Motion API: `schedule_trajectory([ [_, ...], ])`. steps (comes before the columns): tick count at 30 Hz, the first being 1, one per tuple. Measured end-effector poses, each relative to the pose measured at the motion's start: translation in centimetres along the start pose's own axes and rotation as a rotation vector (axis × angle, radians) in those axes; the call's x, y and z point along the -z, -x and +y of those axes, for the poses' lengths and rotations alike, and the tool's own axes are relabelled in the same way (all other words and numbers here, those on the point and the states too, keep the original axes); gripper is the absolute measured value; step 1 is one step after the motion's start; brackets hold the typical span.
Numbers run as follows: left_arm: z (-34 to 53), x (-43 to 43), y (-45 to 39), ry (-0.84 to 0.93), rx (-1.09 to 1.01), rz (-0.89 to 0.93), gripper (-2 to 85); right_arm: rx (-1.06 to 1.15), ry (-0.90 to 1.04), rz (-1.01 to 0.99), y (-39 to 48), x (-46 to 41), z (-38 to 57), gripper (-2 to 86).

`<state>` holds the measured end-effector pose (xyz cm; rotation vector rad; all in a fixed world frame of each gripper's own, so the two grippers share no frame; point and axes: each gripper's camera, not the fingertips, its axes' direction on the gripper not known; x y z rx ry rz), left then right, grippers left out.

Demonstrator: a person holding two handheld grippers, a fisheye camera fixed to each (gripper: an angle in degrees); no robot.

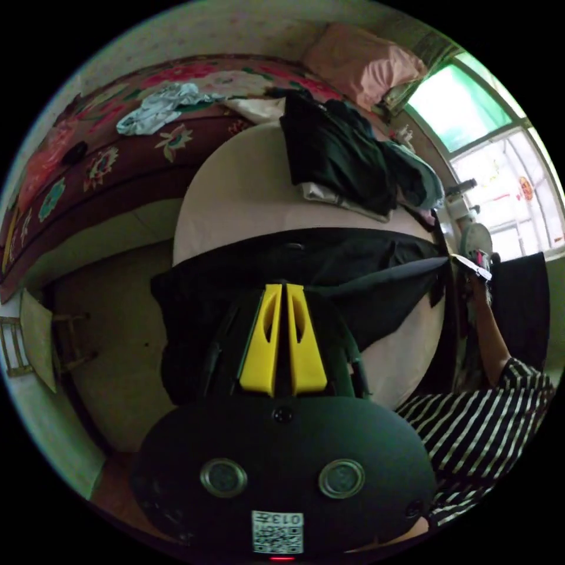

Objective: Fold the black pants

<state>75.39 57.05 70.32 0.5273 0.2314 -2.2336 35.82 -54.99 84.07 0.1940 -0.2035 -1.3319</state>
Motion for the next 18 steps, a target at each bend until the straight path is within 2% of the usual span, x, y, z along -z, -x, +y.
schedule_trajectory([
  [4, -3.8, -1.3, 0.6, 0.025, 0.122, 0.063, 8.6, -0.018, 0.116, -0.002, -0.5, -4.1, -6.9, 4.2],
  [8, -3.9, 1.9, 0.1, -0.156, 0.167, 0.151, 8.8, -0.026, -0.002, -0.034, -1.1, -1.7, -8.5, 7.4],
  [10, -3.2, 3.4, -1.3, -0.217, 0.157, 0.090, 8.6, 0.010, -0.035, -0.075, -0.9, -0.7, -7.6, 8.8],
  [14, -3.3, 2.8, -8.4, -0.171, -0.067, 0.009, 7.8, 0.152, -0.024, -0.081, 1.7, -0.3, -4.3, 13.1],
  [18, -5.4, -0.1, -15.8, -0.109, -0.236, 0.007, 6.4, 0.208, 0.051, -0.037, 4.1, -1.6, -2.8, 13.3],
])
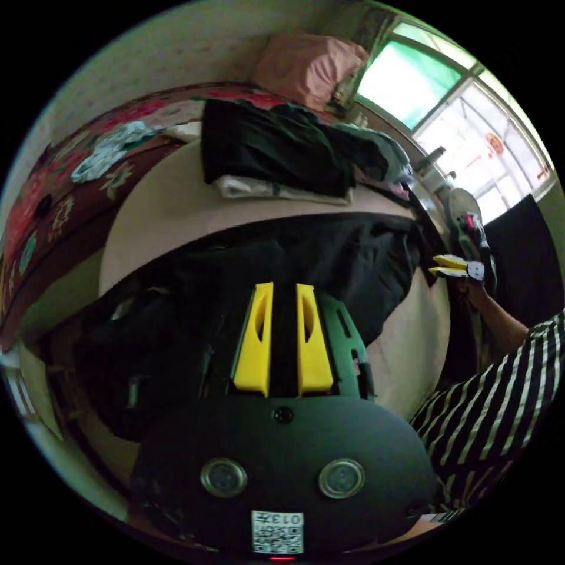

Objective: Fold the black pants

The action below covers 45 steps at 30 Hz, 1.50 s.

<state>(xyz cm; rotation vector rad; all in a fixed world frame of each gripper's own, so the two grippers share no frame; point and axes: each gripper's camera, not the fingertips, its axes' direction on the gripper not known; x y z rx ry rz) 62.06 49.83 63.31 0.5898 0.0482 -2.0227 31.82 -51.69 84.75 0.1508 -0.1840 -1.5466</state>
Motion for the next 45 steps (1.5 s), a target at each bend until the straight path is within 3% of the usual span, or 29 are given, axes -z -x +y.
schedule_trajectory([
  [5, -4.2, -3.5, -4.6, 0.169, -0.149, -0.088, 6.1, -0.077, 0.069, 0.117, -0.5, -0.8, -1.9, 2.7],
  [11, -7.9, -3.4, -5.7, 0.277, -0.204, -0.137, 5.7, -0.128, -0.032, 0.185, -5.5, 4.0, -7.2, 2.2],
  [18, -10.9, -1.8, -5.1, 0.335, -0.162, -0.061, 3.4, -0.250, 0.091, 0.254, -12.2, 3.3, -16.1, 7.2],
  [21, -11.3, -0.7, -5.1, 0.323, -0.127, -0.040, 5.0, -0.338, 0.111, 0.233, -13.8, 3.0, -18.7, 5.3],
  [24, -11.2, 1.2, -6.0, 0.246, -0.136, -0.058, 5.9, -0.269, -0.024, 0.184, -11.4, 4.7, -19.9, 2.3],
  [29, -12.1, 2.0, -8.1, 0.234, -0.217, -0.122, 7.0, 0.027, -0.051, -0.060, -3.3, 2.4, -22.0, 0.9],
  [34, -13.5, 2.5, -7.8, 0.231, -0.157, -0.157, 6.6, 0.264, -0.007, -0.232, 3.8, -0.8, -26.0, 0.5],
  [37, -13.6, 3.3, -6.9, 0.218, -0.082, -0.077, 6.8, 0.263, 0.014, -0.262, 6.2, -2.2, -29.0, 0.4],
  [41, -12.9, 5.0, -6.3, 0.161, -0.034, -0.107, 7.3, -0.001, -0.025, -0.037, 6.0, -2.2, -31.9, 0.4],
  [45, -11.4, 7.4, -6.7, 0.082, -0.041, -0.044, 5.8, 0.014, -0.110, -0.156, 6.9, -0.2, -31.9, 0.5],
])
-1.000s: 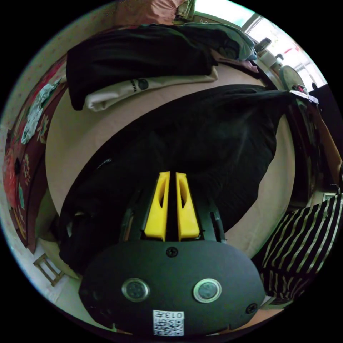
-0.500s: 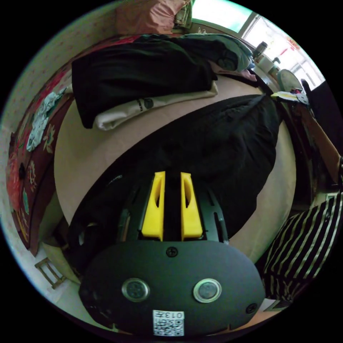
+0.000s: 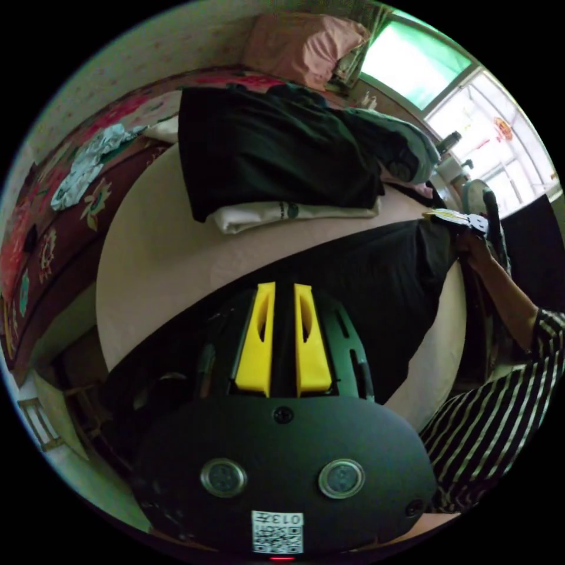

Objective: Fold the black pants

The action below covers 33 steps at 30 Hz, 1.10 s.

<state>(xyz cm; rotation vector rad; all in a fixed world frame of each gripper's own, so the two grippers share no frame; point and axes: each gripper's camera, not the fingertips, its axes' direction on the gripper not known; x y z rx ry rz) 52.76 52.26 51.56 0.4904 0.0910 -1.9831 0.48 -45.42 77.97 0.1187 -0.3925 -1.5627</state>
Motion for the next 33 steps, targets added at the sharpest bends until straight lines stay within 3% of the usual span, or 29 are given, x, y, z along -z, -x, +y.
schedule_trajectory([
  [5, 3.7, 1.2, -3.6, -0.031, -0.156, -0.200, 5.1, 0.326, 0.030, -0.071, 7.8, -0.3, 0.4, 0.3],
  [8, 4.1, -0.5, -5.5, 0.065, -0.237, -0.254, 4.5, 0.362, 0.066, -0.040, 10.7, -2.6, -0.6, 0.2],
  [12, 3.5, -1.9, -4.0, 0.098, -0.140, -0.243, 3.5, 0.262, 0.094, 0.090, 11.5, -4.5, -3.0, 0.4],
  [15, 4.2, 0.1, -3.7, 0.036, -0.092, -0.196, 4.5, 0.184, 0.112, 0.047, 11.7, -4.0, -4.4, 0.8],
  [20, 9.8, 5.0, -2.6, -0.058, -0.072, -0.385, 7.0, 0.428, -0.048, 0.027, 17.2, -1.5, -4.6, 4.5],
  [26, 14.5, 6.7, 3.5, 0.121, -0.046, -0.429, 17.6, 0.614, -0.067, -0.084, 23.8, -3.4, -7.5, 7.8],
  [33, 14.7, 5.6, 5.1, 0.244, -0.038, -0.330, 4.3, 0.725, 0.131, 0.003, 29.7, -8.0, -9.6, 2.1],
])
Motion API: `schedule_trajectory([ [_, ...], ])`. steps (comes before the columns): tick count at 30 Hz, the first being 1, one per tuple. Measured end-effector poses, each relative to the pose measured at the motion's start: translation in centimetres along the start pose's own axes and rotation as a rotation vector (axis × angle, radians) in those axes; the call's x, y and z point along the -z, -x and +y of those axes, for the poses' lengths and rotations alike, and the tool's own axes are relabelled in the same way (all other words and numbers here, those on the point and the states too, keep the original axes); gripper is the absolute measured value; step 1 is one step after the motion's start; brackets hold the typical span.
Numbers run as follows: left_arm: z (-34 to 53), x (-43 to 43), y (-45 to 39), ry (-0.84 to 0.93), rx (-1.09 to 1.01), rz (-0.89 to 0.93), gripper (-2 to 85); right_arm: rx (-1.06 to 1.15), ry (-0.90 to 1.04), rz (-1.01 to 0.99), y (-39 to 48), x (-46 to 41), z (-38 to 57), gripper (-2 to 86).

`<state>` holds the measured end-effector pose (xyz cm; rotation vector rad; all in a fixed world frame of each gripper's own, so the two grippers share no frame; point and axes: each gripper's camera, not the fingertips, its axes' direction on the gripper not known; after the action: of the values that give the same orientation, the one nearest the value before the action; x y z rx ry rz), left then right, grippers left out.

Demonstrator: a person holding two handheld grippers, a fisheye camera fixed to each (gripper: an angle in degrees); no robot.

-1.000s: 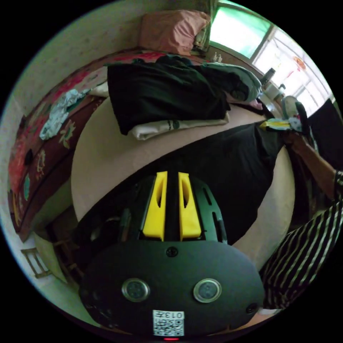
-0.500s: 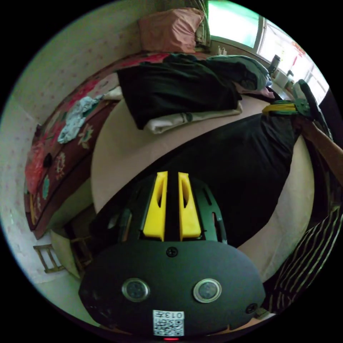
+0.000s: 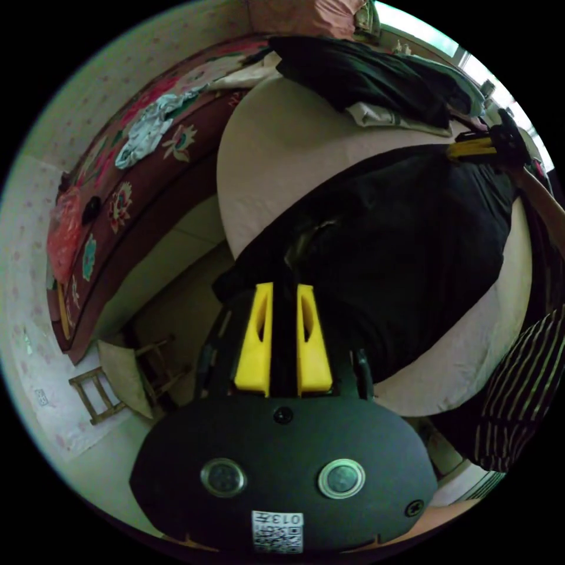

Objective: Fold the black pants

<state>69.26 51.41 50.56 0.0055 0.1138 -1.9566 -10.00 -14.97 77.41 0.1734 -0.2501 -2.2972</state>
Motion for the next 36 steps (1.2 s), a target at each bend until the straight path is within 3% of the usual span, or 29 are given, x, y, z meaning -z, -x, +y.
schedule_trajectory([
  [8, 0.4, 4.5, -0.5, -0.150, -0.026, -0.128, 3.4, -0.075, -0.144, 0.129, 1.4, 2.7, -1.1, 1.6],
  [12, -0.7, 1.3, 1.1, -0.030, 0.039, -0.087, 7.7, -0.180, -0.059, 0.138, 0.9, 0.8, -2.0, 5.7],
  [15, 2.2, 2.4, 2.5, -0.154, 0.199, -0.055, 10.2, -0.291, -0.138, 0.085, 0.7, 2.4, -0.7, 6.4],
  [19, 7.1, 4.3, 2.2, -0.316, 0.326, -0.002, 11.2, -0.136, -0.265, -0.204, 5.8, 4.8, 1.9, 5.5],
  [24, 9.1, 2.7, -5.5, -0.245, 0.075, -0.037, 12.7, -0.041, -0.162, -0.289, 15.3, 2.1, 3.3, 8.1],
  [28, 8.4, 1.2, -10.0, -0.249, -0.112, -0.064, 13.0, -0.213, -0.097, -0.399, 18.4, -0.7, 3.2, 8.5],
  [34, 4.5, -1.0, -11.0, -0.165, -0.315, -0.112, 11.4, -0.292, -0.146, -0.349, 18.5, -1.6, 1.4, 8.5],
  [36, 2.7, -1.2, -10.1, -0.121, -0.364, -0.145, 5.3, -0.249, -0.178, -0.260, 18.9, -0.9, 0.5, 8.5],
])
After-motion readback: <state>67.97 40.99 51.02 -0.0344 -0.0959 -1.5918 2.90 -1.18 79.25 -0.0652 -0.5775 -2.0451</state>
